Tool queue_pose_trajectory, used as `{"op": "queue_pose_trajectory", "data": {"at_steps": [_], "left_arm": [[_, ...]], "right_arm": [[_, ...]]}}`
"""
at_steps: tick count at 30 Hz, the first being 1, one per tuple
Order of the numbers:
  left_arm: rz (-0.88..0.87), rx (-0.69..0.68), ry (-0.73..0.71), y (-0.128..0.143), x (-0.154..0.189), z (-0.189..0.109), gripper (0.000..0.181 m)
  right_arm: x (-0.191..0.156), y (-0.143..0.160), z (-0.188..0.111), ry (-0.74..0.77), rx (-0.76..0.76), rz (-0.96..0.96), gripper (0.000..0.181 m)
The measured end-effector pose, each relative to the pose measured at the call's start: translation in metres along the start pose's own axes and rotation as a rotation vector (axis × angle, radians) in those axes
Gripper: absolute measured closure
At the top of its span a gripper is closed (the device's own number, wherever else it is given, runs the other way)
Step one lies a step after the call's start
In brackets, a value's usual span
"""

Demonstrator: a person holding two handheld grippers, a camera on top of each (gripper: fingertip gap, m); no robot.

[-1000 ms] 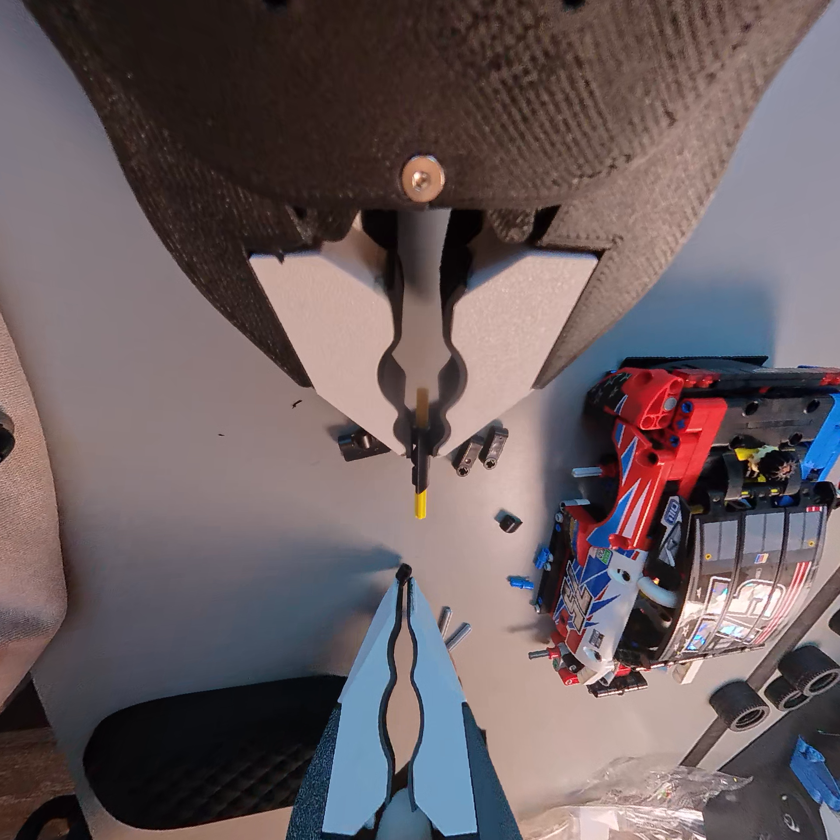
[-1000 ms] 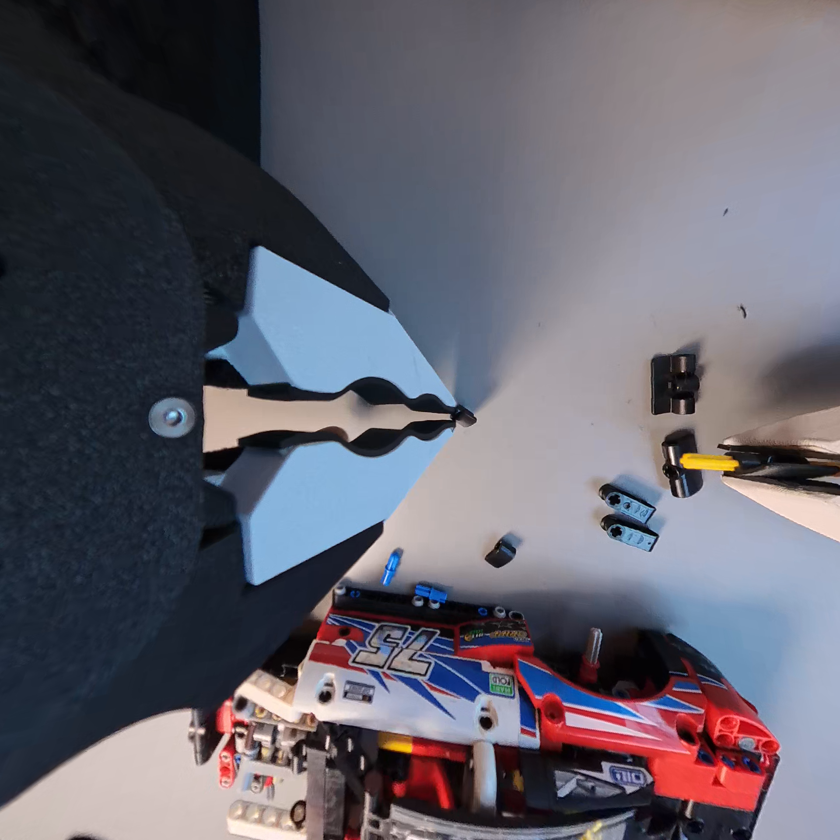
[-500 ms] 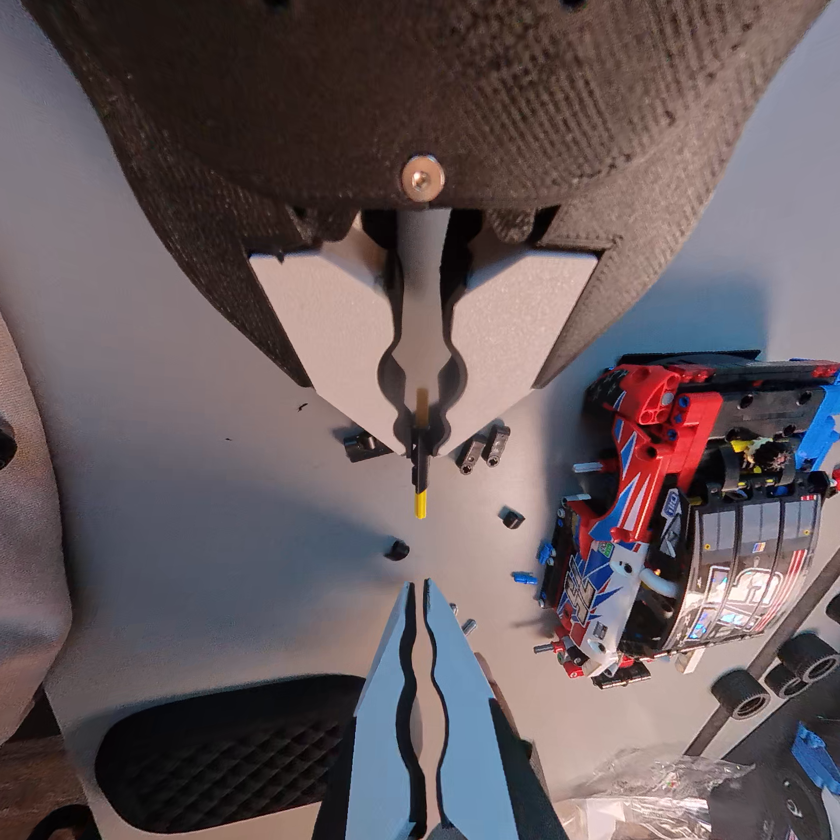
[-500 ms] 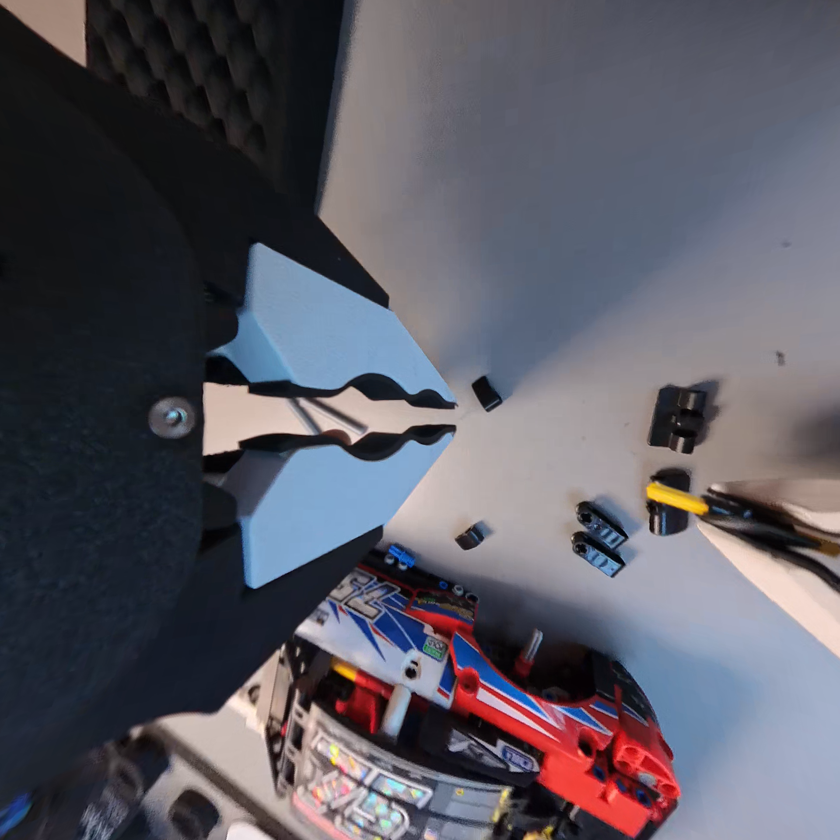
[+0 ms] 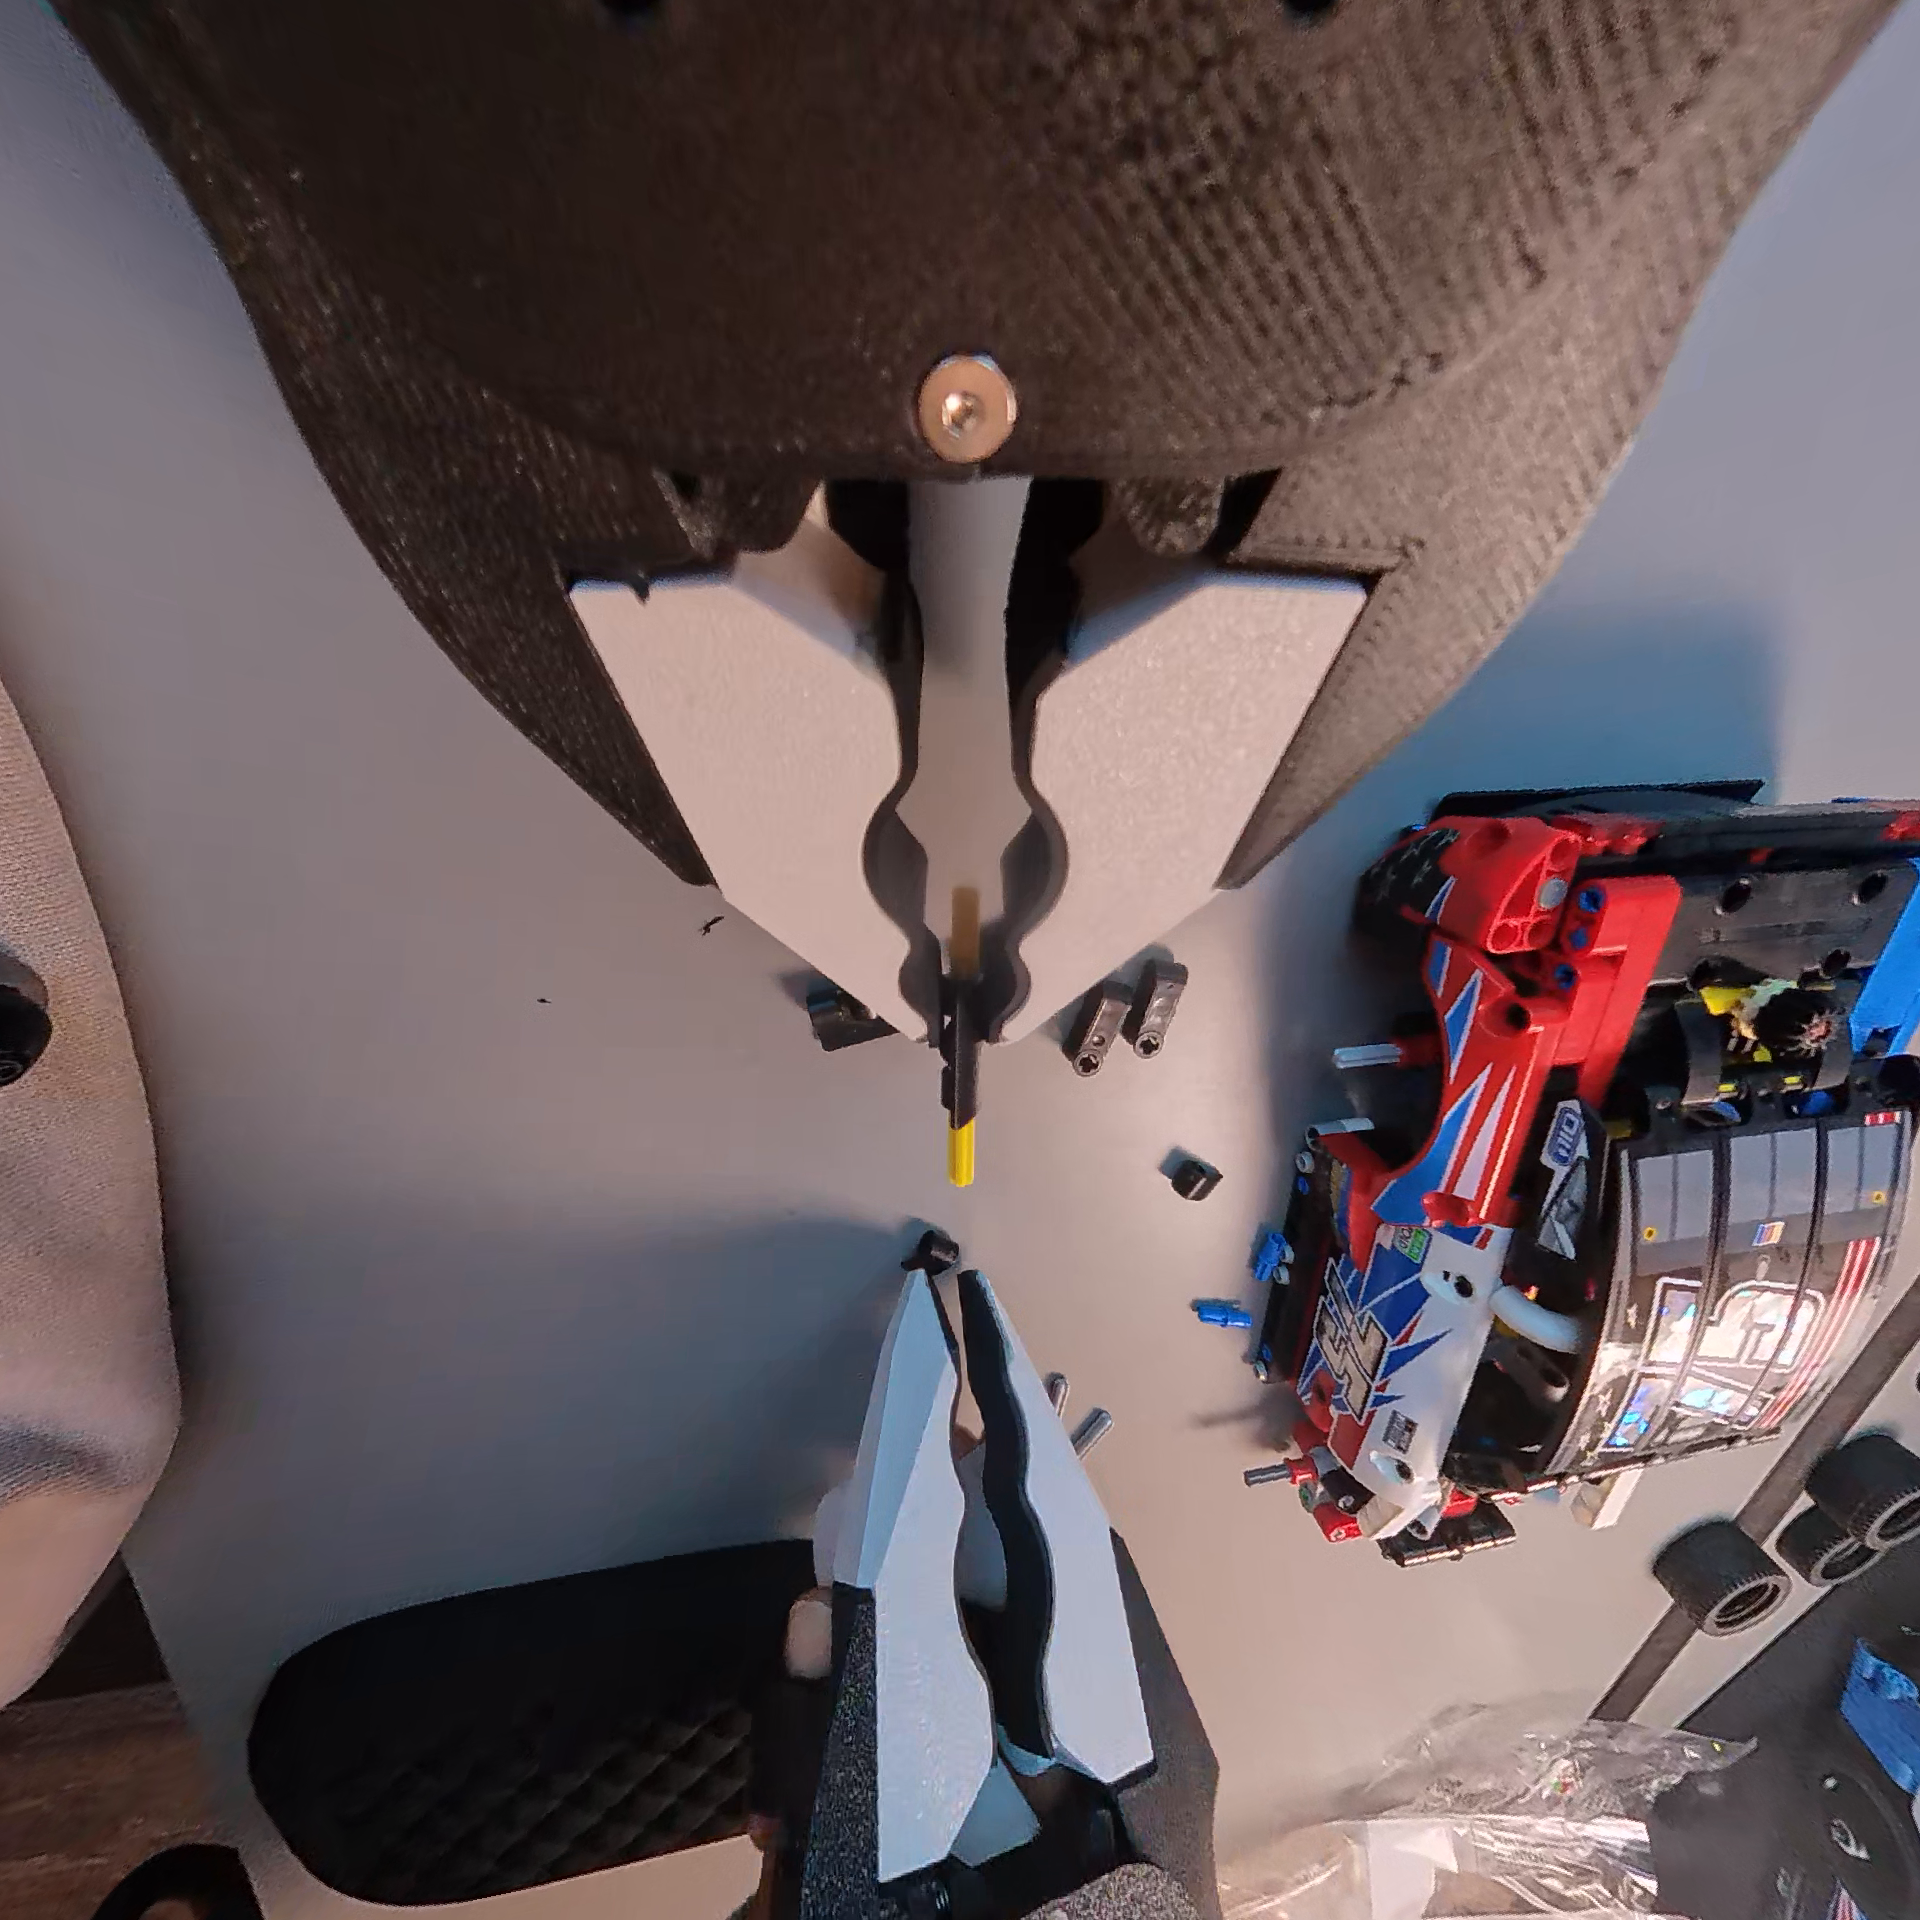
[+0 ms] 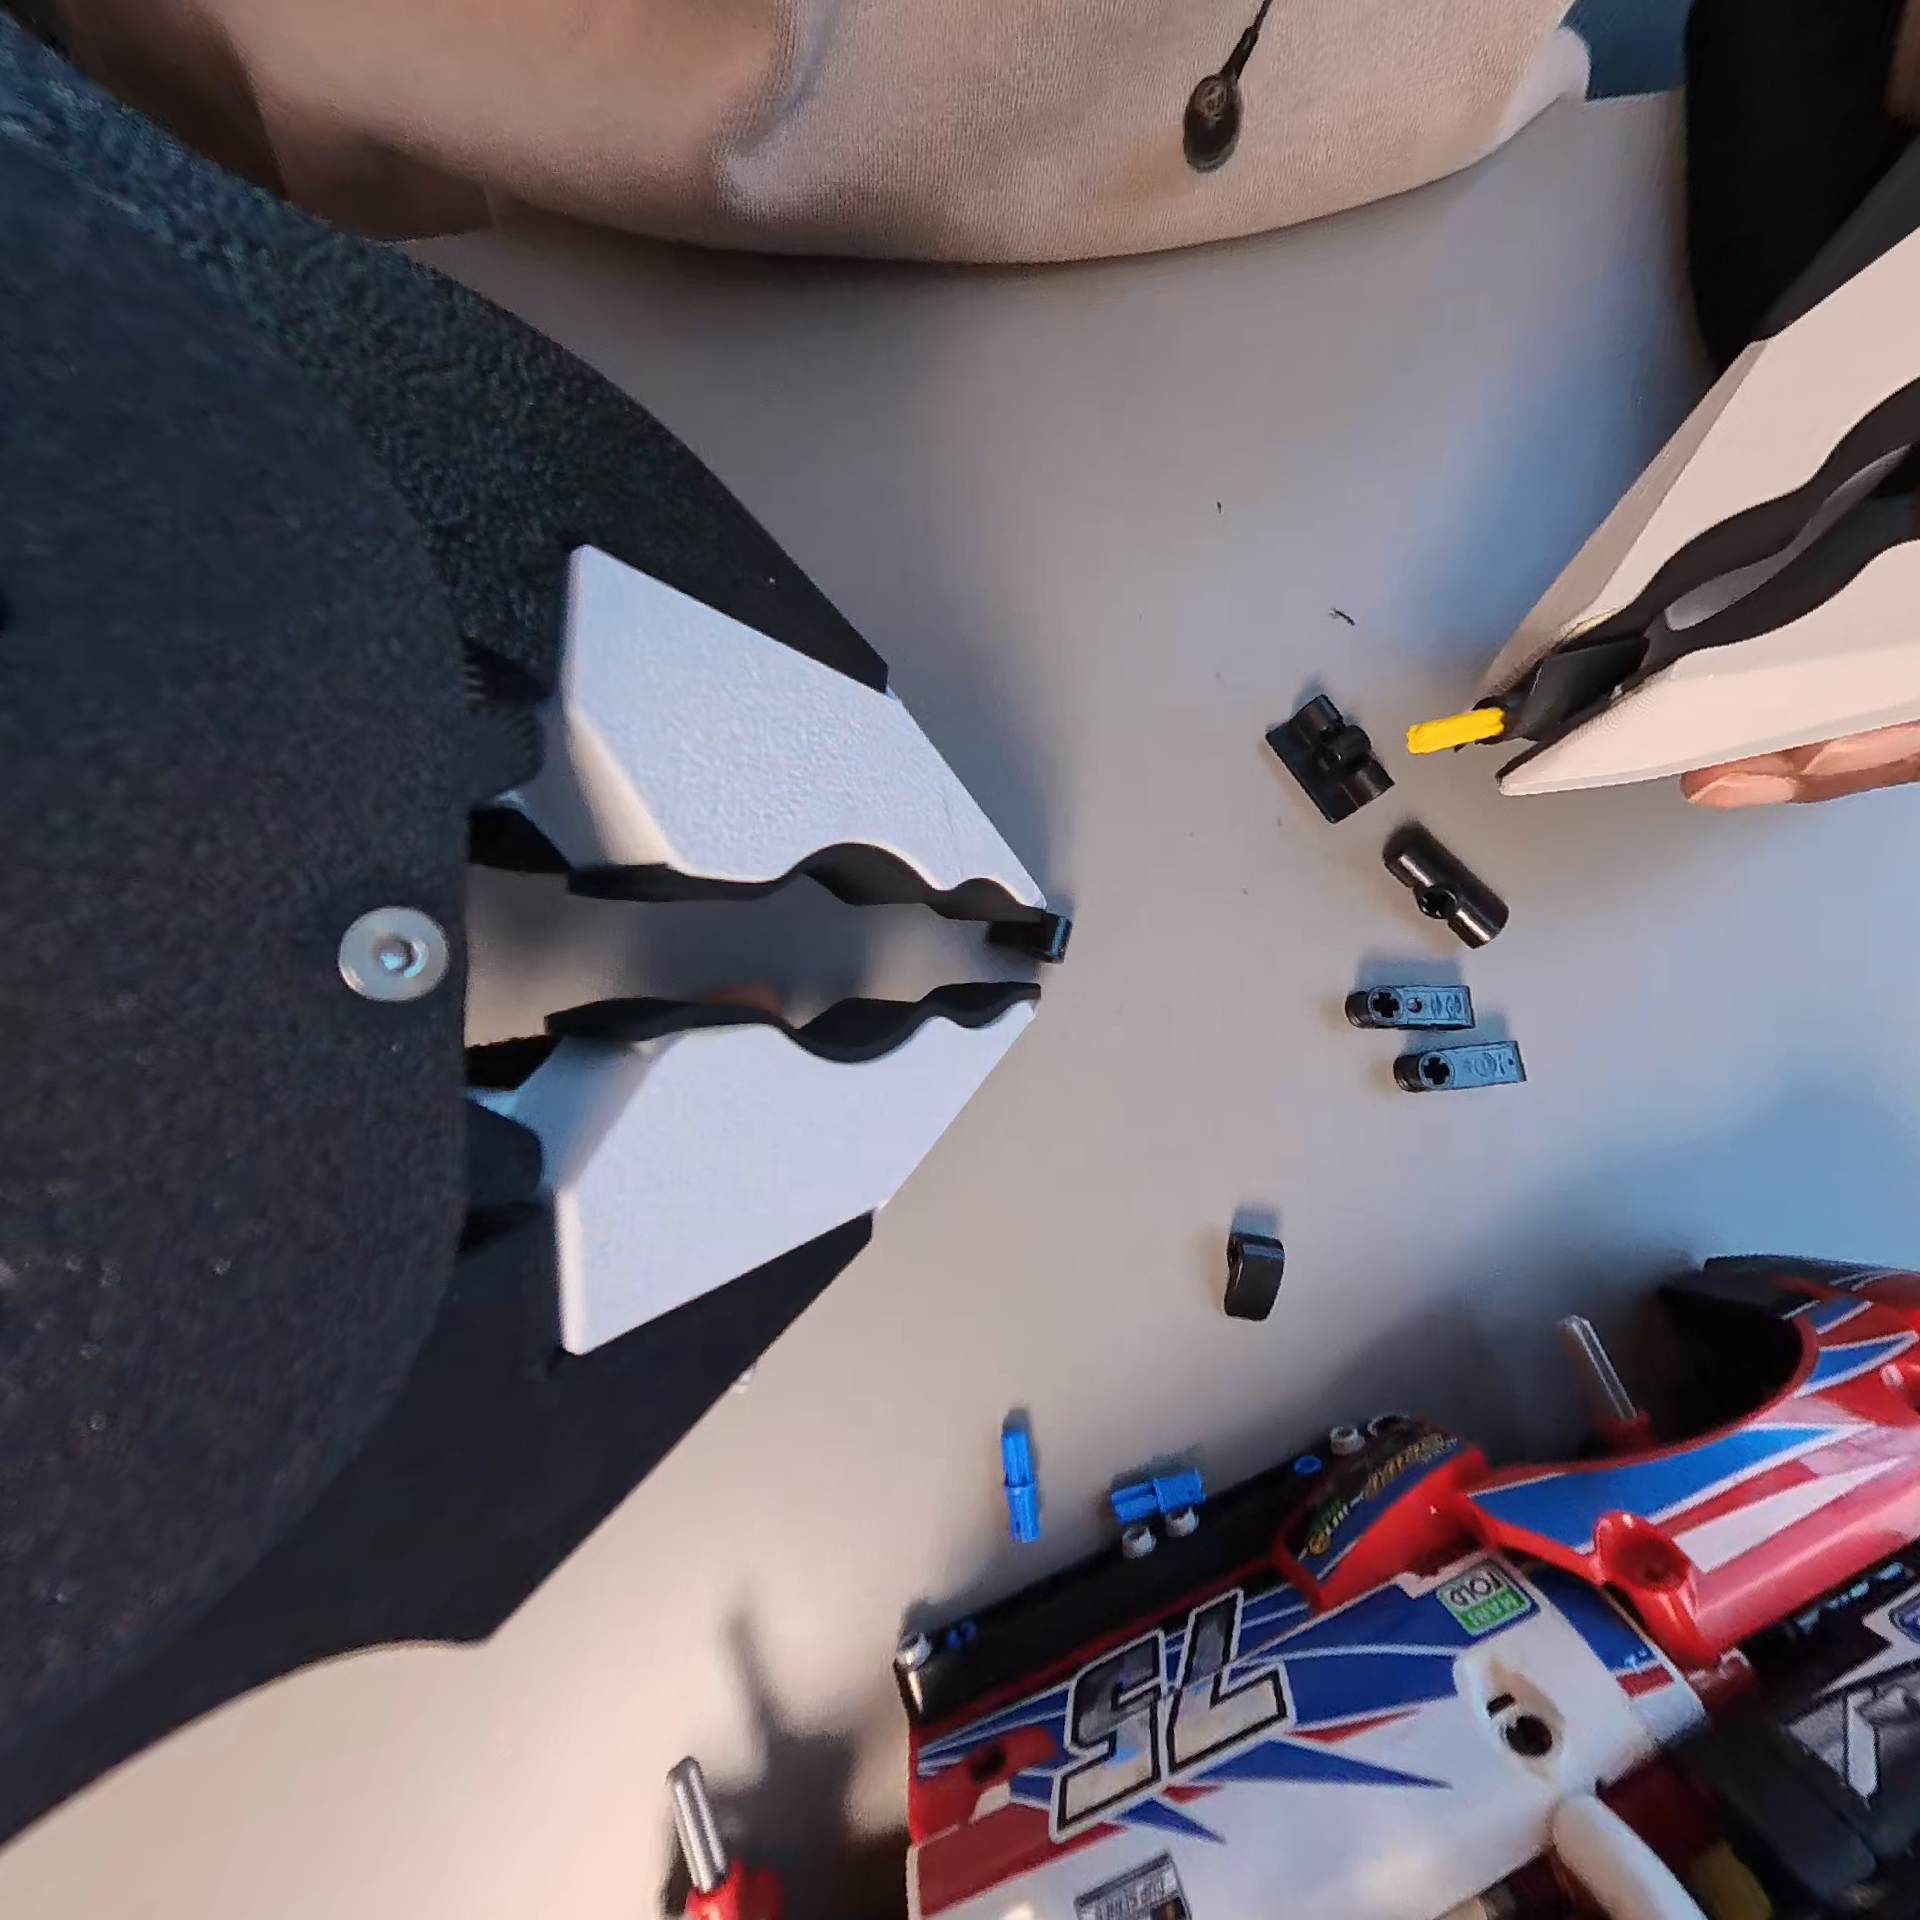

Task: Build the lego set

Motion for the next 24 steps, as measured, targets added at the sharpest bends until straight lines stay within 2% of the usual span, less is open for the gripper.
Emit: {"op": "queue_pose_trajectory", "data": {"at_steps": [8, 14, 16, 18, 24], "left_arm": [[0.003, 0.002, -0.007, -0.001, 0.000, -0.001, 0.176], [0.007, 0.003, -0.017, -0.002, -0.001, -0.004, 0.176], [0.007, -0.001, -0.020, -0.002, -0.002, -0.004, 0.176], [0.011, -0.002, -0.021, -0.002, -0.001, -0.004, 0.176], [0.025, -0.002, -0.021, -0.004, 0.002, -0.004, 0.177]], "right_arm": [[-0.010, -0.007, 0.005, 0.046, -0.056, -0.035, 0.179], [-0.022, -0.011, 0.002, 0.413, -0.198, -0.312, 0.181], [-0.030, -0.010, 0.005, 0.475, -0.243, -0.357, 0.181], [-0.036, -0.010, 0.006, 0.497, -0.251, -0.340, 0.181], [-0.035, -0.010, -0.002, 0.416, -0.168, -0.246, 0.175]]}}
Point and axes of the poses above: each gripper's, where its closed fingertips meet, z out along the fingers, y out of its underside, x = y × z across the jaws, the point moved 9 cm from there along -z, back along the fingers, and after that the axes turned 2 degrees about -z, right-handed, at the moved point
